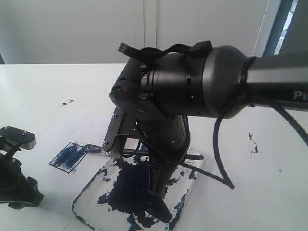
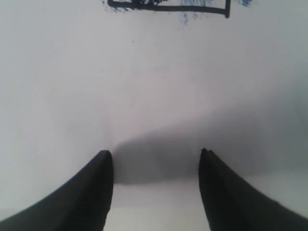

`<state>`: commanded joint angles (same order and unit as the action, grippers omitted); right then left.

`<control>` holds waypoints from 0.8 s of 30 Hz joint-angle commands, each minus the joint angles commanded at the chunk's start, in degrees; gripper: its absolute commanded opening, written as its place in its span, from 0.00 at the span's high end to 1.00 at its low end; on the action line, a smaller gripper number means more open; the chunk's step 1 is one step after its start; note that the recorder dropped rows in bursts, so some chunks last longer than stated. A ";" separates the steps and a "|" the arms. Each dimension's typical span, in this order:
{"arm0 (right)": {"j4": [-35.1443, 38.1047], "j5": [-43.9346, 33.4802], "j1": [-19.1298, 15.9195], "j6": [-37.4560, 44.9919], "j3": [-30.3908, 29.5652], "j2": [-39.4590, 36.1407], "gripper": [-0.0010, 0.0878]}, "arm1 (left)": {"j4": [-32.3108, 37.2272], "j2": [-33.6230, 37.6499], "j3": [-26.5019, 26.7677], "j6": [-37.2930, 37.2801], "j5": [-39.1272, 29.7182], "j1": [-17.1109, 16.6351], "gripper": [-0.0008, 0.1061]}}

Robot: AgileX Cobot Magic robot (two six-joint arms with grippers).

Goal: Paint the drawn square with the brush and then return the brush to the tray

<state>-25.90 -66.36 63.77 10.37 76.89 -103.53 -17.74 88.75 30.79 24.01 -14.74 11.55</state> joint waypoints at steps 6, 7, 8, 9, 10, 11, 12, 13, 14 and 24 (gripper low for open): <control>-6.75 0.77 3.77 -0.08 0.00 0.00 0.99 | 0.00 0.00 0.00 0.00 0.00 0.00 0.44; -8.15 0.77 4.06 -0.11 0.00 0.00 0.99 | 0.00 0.00 0.00 0.00 0.00 0.00 0.44; -9.82 0.77 4.19 -1.40 0.00 0.00 0.99 | 0.00 0.00 0.00 0.00 0.00 0.00 0.44; -10.67 0.77 4.19 -2.39 0.00 0.00 0.99 | 0.00 0.00 0.00 0.00 0.00 0.00 0.44; -11.42 0.77 4.19 -3.05 0.00 0.00 0.99 | 0.00 0.00 0.00 0.00 0.00 0.00 0.44; -11.81 0.77 4.19 -3.05 0.00 -0.13 0.99 | -0.10 0.00 0.00 0.00 -0.02 0.00 0.44; -12.04 0.77 4.19 -3.05 0.00 -0.36 0.99 | -0.10 0.00 0.00 0.00 -0.02 0.00 0.44; -12.36 0.67 4.19 -3.05 0.00 -0.72 0.99 | -0.10 0.00 0.00 0.00 -0.02 0.00 0.44; -12.47 0.52 4.19 -3.05 0.00 -1.22 0.99 | -0.24 0.00 0.00 0.00 -0.02 0.00 0.44; -17.10 -1.43 4.19 -4.66 0.00 -6.58 0.99 | -0.23 0.00 0.00 0.00 -0.13 0.00 0.44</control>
<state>-43.01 -67.79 67.96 5.72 76.89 -110.11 -17.97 88.75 30.79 24.01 -14.86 11.55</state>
